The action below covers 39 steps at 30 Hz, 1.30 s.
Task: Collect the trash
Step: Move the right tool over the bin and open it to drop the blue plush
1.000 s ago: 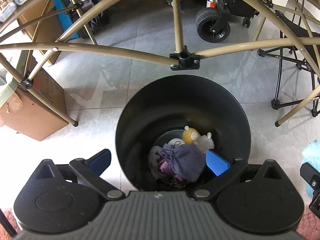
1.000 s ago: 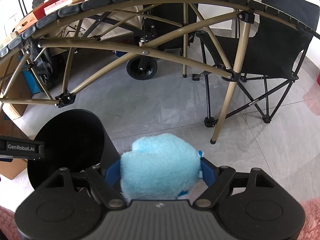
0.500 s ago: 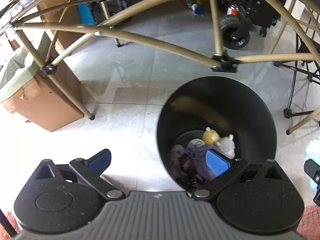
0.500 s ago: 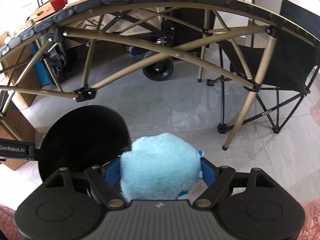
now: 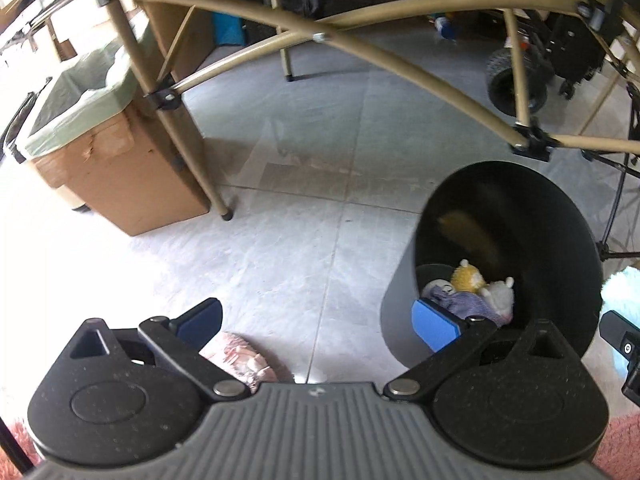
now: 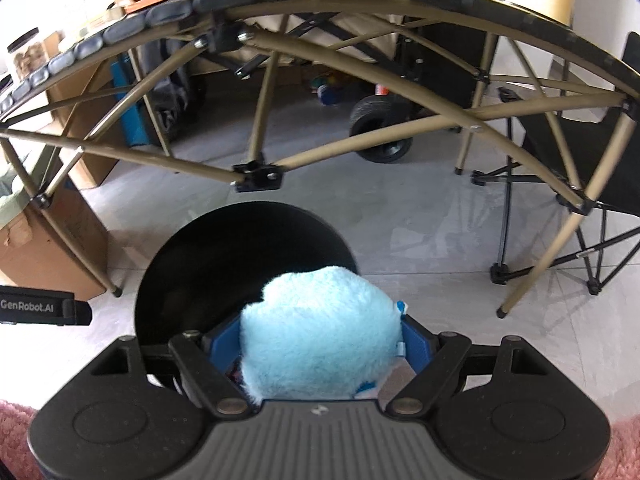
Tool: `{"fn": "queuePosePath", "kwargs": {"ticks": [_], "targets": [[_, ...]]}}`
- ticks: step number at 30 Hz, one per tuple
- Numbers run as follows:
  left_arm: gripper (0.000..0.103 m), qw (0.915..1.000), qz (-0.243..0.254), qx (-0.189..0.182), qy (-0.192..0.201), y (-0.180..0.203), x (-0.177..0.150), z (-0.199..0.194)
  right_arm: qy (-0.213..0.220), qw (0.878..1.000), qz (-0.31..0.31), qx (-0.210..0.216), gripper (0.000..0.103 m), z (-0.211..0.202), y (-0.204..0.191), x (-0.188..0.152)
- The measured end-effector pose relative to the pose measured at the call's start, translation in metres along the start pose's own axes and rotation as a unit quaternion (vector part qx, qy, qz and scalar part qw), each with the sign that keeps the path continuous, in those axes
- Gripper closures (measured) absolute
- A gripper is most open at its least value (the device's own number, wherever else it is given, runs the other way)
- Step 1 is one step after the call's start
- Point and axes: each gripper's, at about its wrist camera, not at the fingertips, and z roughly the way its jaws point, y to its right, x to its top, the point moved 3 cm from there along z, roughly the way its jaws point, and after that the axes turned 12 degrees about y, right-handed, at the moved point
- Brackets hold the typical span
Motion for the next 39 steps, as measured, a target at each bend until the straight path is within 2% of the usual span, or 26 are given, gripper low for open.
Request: {"fn": "queuePosePath", "kwargs": {"ticks": [13,29,34,38,39], "targets": [[0.0,0.9996,-0.026,0.007,-0.005,-0.03,-0.005,0.003,-0.023,0.999,-0.017,0.021,0.023,0.034,-0.041,0.009],[0.0,0.9993,-0.025,0.02,-0.019,-0.036,-0.009,0.009,-0.049,0.998,-0.015,0.045,0.022,0.052,-0.05,0.009],[0.0,0.9993,-0.022,0.022,-0.022,-0.034,-0.01,0.01,-0.055,0.997,-0.008,0.049,0.014,0.054,-0.046,0.009],[0.0,0.9993,-0.02,0.024,-0.023,-0.034,-0.011,0.011,-0.057,0.997,0.0,0.044,0.0,0.056,-0.043,0.008],[0.0,0.9993,-0.02,0.024,-0.023,-0.034,-0.011,0.011,-0.057,0.997,0.0,0.044,0.0,0.056,-0.043,0.008]]}}
